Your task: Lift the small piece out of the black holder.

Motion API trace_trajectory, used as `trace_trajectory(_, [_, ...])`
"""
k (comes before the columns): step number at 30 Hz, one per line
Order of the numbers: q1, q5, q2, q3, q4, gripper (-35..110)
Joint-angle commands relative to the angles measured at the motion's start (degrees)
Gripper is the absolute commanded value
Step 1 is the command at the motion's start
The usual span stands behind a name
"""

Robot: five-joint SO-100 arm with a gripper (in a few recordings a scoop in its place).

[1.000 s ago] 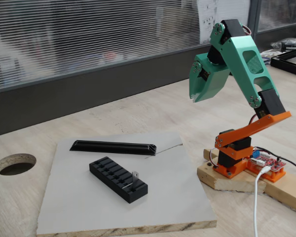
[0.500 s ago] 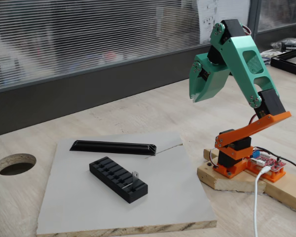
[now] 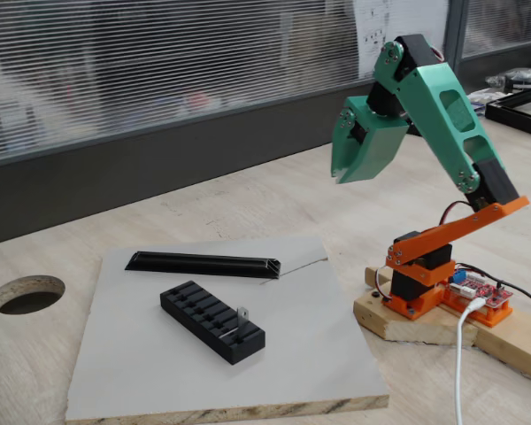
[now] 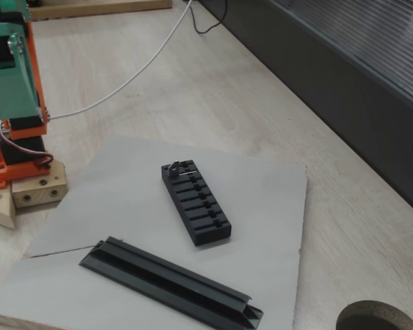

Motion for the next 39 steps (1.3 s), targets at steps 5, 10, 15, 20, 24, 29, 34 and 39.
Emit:
trace_trajectory(5, [-13.3, 15.4, 4.2, -0.5, 1.6, 7])
trace_trajectory(10, [-18.4, 20.8, 4.2, -0.4, 1.6, 7])
trace_trajectory(15, [-24.0, 26.5, 4.1, -0.4, 1.6, 7])
trace_trajectory(20, [-30.1, 30.5, -2.5, -0.7, 1.6, 7])
trace_trajectory(24, [-37.2, 30.6, -12.7, -1.2, 1.5, 7])
trace_trajectory(29, [-43.2, 30.1, -19.6, -1.2, -1.1, 7])
trace_trajectory(34, [-44.1, 30.2, -23.5, -1.2, -13.3, 7])
trace_trajectory(39, [-48.5, 30.7, -24.2, -0.6, -20.7, 7])
